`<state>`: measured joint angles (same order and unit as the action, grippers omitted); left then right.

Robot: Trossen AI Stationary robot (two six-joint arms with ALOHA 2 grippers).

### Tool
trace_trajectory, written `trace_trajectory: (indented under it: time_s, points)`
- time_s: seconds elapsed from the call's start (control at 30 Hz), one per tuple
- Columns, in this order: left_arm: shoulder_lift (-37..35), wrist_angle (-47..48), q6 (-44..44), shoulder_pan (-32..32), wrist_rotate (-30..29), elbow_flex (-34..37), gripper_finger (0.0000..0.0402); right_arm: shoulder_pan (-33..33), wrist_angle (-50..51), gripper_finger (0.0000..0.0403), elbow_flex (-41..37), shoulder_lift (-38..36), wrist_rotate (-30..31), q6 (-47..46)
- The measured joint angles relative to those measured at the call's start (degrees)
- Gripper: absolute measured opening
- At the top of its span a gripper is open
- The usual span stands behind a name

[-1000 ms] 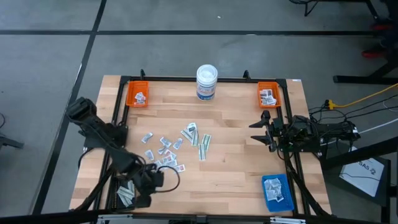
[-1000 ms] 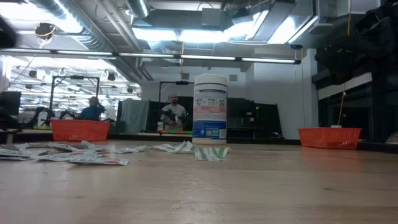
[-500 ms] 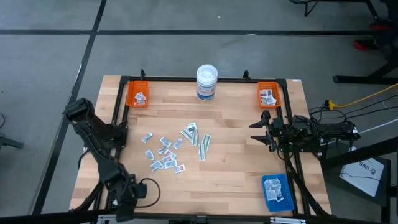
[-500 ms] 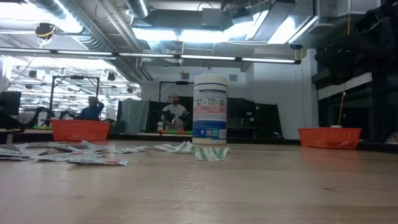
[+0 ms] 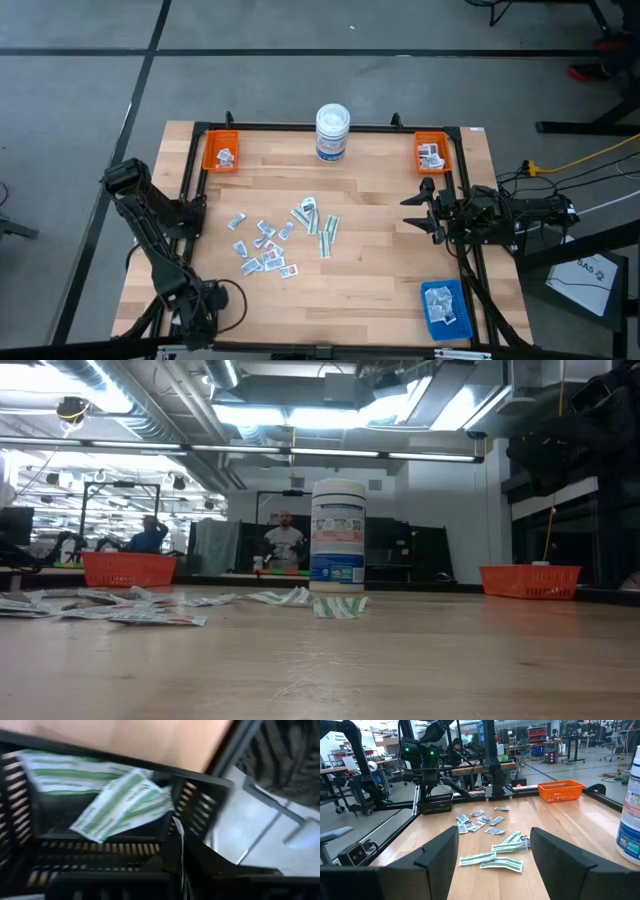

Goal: Pick & Place First Aid Supplies
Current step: Put the green bandage pack into the black bin, then put the gray towelette pack into the right orange bin

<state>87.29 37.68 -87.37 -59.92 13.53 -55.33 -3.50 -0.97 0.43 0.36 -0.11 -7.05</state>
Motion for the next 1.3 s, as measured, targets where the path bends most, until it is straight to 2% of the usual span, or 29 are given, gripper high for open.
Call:
trace_trajectory:
  time_s: [0.4,0.57,1.07,1.3]
  points:
    - [0.00,1.54,-2.45,0.19,-2.07,0.00,0.0095,0.02,0.00,0.0245,0.00,0.00,0.00,-0.02]
    - [-0.16,1.20,1.86,1.24,-5.08,0.00,0.0123,0.00,0.00,0.0245,-0.01,0.00,0.00,-0.02]
    - [-4.86,-0.64,19.05,11.33,-6.20,-0.02,0.0129,0.01,0.00,0.0245,-0.01,0.00,0.00,0.00]
    - [-5.44,-0.62,28.99,17.56,-8.94,-0.02,0.0130,0.01,0.00,0.0245,0.00,0.00,-0.01,-0.02]
